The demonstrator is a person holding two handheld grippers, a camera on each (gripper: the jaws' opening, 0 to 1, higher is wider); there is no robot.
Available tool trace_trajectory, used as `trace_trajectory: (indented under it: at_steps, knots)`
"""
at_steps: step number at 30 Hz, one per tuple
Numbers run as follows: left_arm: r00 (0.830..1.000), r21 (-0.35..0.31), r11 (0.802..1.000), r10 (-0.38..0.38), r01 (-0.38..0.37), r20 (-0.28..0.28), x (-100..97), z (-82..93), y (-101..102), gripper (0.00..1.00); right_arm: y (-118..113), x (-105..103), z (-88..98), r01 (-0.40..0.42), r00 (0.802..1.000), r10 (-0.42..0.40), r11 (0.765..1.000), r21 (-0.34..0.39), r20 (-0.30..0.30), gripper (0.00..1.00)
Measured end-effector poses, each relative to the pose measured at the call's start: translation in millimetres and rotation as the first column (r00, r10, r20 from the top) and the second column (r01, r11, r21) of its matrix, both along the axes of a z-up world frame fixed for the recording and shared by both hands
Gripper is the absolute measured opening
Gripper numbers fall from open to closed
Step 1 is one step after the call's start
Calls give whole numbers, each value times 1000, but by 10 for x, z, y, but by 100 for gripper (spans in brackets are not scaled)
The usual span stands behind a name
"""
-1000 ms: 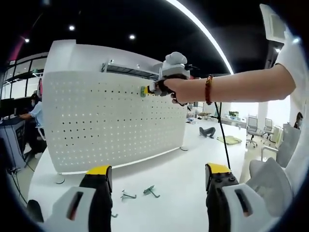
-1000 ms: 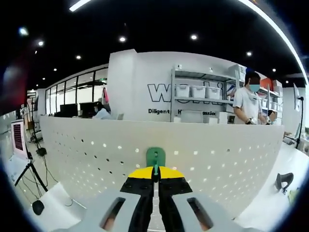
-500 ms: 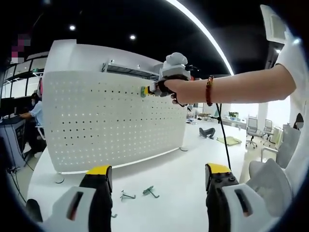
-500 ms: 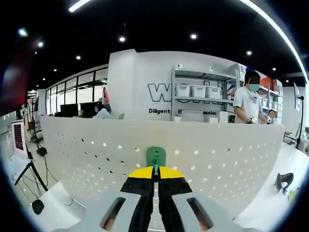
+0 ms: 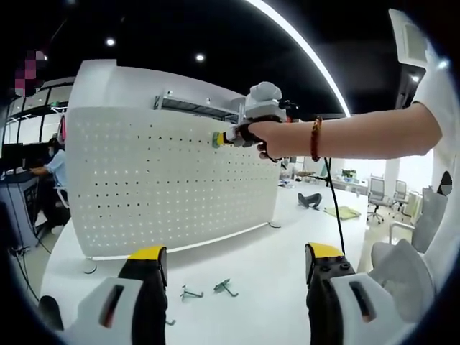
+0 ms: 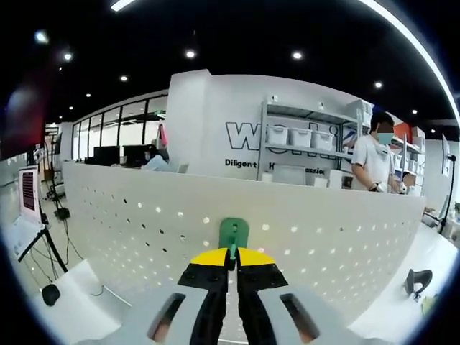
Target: Insert the hook assembly into the mounting plate slot until the hook locks in place.
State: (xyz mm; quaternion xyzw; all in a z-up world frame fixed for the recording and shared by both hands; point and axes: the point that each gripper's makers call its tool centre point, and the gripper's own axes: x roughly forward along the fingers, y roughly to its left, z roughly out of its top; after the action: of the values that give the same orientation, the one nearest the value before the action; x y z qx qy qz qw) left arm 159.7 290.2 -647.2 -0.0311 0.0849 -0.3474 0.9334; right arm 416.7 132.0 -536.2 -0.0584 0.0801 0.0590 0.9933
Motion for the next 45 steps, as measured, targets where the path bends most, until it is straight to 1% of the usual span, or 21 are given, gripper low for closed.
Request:
trace_trajectory:
  at_steps: [1, 3, 7, 8, 10, 12, 16, 17, 22, 27, 37, 45]
  knots:
    - [1000, 0, 1000, -2, 2, 1, -1, 2, -6, 81, -3, 1, 8, -1, 1000, 1, 1000, -15, 8, 2]
    - [1000, -1, 1000, -3, 3, 2, 1, 2, -8, 81, 3, -7, 3, -1, 1000, 1, 999, -32, 5, 2]
    - [1000, -1, 1000, -4, 4, -3, -5, -10, -7, 81, -14, -11, 12, 9, 1000, -9, 999, -49, 7, 4]
    - [1000, -2, 1000, -4, 4, -1, -5, -7, -4, 81, -14, -6, 8, 7, 1000, -7, 999, -46, 3, 5]
    - [1000, -6, 1000, -3, 3, -3, -6, -6, 0, 81, 13, -11, -33, -6, 1000, 6, 1000, -12, -19, 8]
    - [1000, -6, 1000, -2, 2, -2, -6, -3, 3, 81, 10, -9, -43, -10, 1000, 10, 1000, -3, -21, 6]
    - [1000, -11, 1000, -2, 2, 1, -5, 10, 1, 81, 16, -14, -74, -15, 999, 14, 1000, -10, -31, 7]
    - [1000, -9, 1000, -2, 2, 1, -7, 9, 1, 81, 23, -15, -78, -18, 999, 18, 1000, -2, -33, 7]
    - [1000, -5, 1000, -3, 3, 0, -14, 5, 4, 81, 55, -22, -88, -38, 999, 37, 999, -10, -28, 13]
    - [1000, -1, 1000, -3, 3, 2, -13, 10, 5, 81, 53, -41, -116, -43, 999, 43, 999, 2, -29, 19]
    - [1000, 21, 1000, 2, -2, 3, -34, 1, 29, 81, 43, -140, -174, -73, 997, 73, 997, 14, -17, 23]
    - [1000, 33, 999, 2, -2, -1, -52, -24, 52, 80, 8, -233, -188, -73, 997, 74, 997, 28, -22, 23]
